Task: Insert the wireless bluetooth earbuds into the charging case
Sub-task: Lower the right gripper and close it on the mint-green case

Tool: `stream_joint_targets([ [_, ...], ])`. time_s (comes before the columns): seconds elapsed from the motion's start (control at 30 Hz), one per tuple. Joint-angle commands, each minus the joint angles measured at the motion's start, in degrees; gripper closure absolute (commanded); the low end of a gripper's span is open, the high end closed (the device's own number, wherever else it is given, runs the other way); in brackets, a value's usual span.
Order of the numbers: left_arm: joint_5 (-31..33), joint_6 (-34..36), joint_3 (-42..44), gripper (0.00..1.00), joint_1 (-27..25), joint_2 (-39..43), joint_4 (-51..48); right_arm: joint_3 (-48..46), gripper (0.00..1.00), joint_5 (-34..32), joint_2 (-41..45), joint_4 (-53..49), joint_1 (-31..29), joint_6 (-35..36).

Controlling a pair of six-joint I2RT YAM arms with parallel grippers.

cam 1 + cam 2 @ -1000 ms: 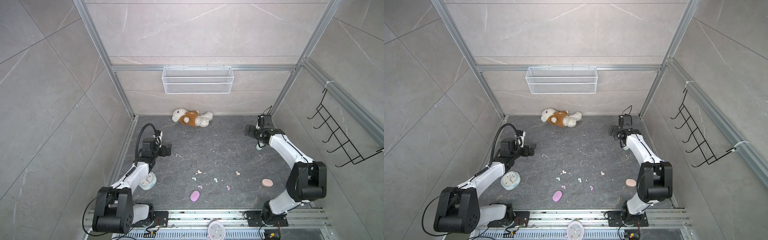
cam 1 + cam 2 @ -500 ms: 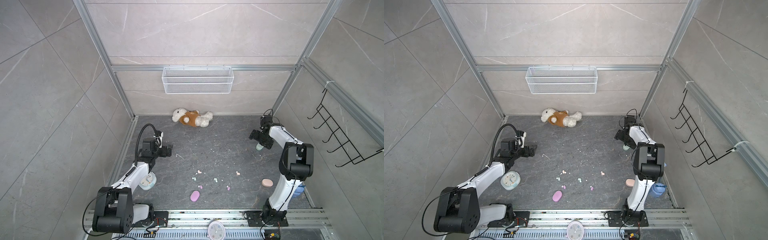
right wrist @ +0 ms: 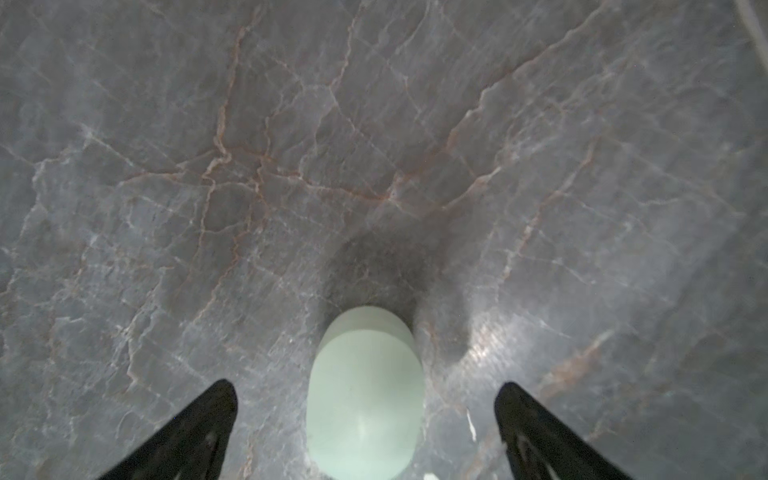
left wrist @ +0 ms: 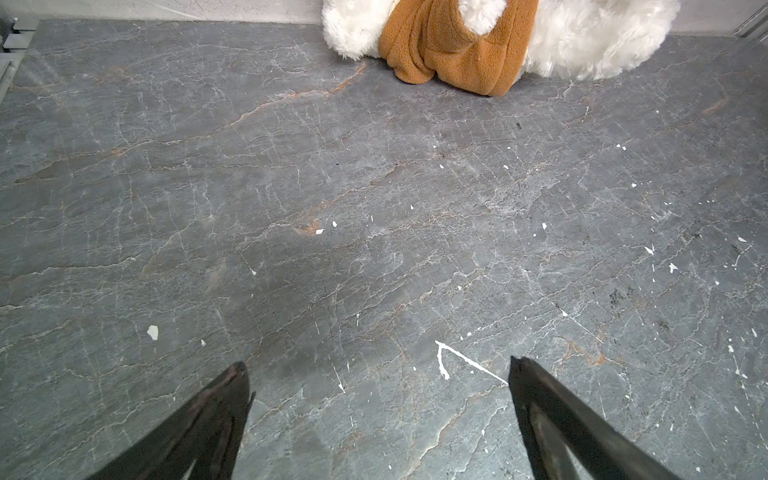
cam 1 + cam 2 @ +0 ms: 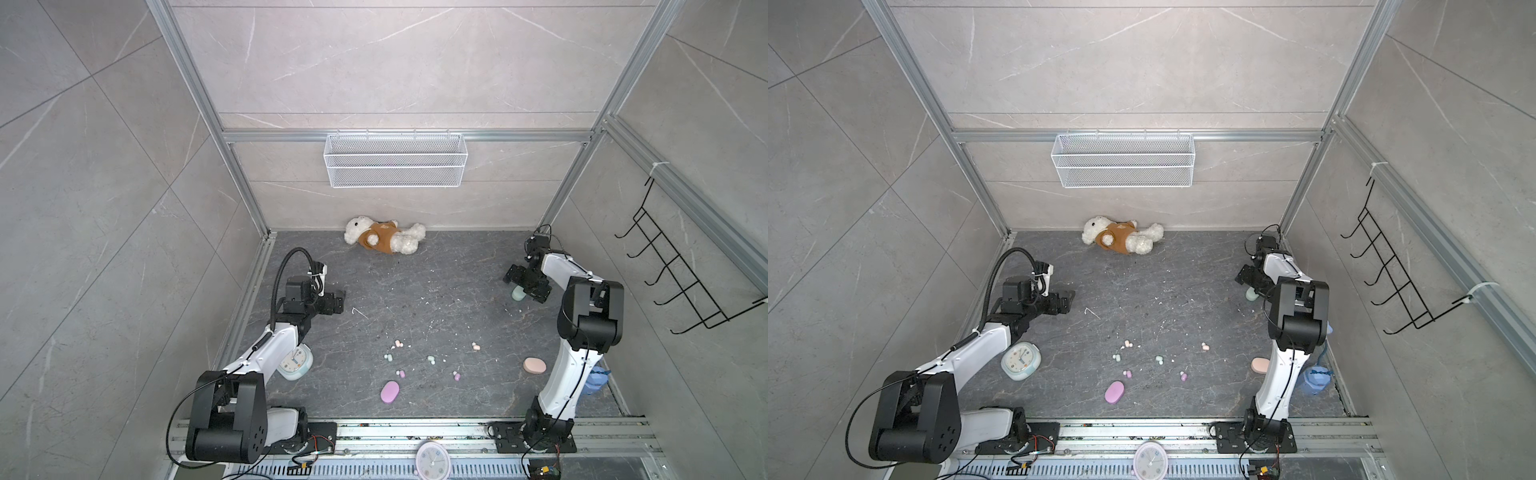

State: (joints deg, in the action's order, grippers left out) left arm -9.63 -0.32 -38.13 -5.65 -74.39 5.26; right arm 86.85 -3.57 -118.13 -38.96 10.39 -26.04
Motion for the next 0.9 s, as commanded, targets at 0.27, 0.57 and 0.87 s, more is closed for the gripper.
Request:
stream_joint_targets([
  [0.27, -0.5, -0.7, -1.2, 0.0, -0.2, 0.5, 1.5, 4.4, 0.0, 12.4, -3.8, 2.7, -0.4, 5.5],
  [0.57, -0.3, -0.7, -1.2, 0.0, -0.3, 0.1, 1.5, 9.3, 0.0, 14.7, -6.8, 0.5, -4.2, 10.2],
  [0.87, 0.6, -0.8, -1.3, 0.0, -0.6, 0.7, 1.0, 12.0, 0.01, 3.5, -3.9, -6.2, -6.1, 5.6],
])
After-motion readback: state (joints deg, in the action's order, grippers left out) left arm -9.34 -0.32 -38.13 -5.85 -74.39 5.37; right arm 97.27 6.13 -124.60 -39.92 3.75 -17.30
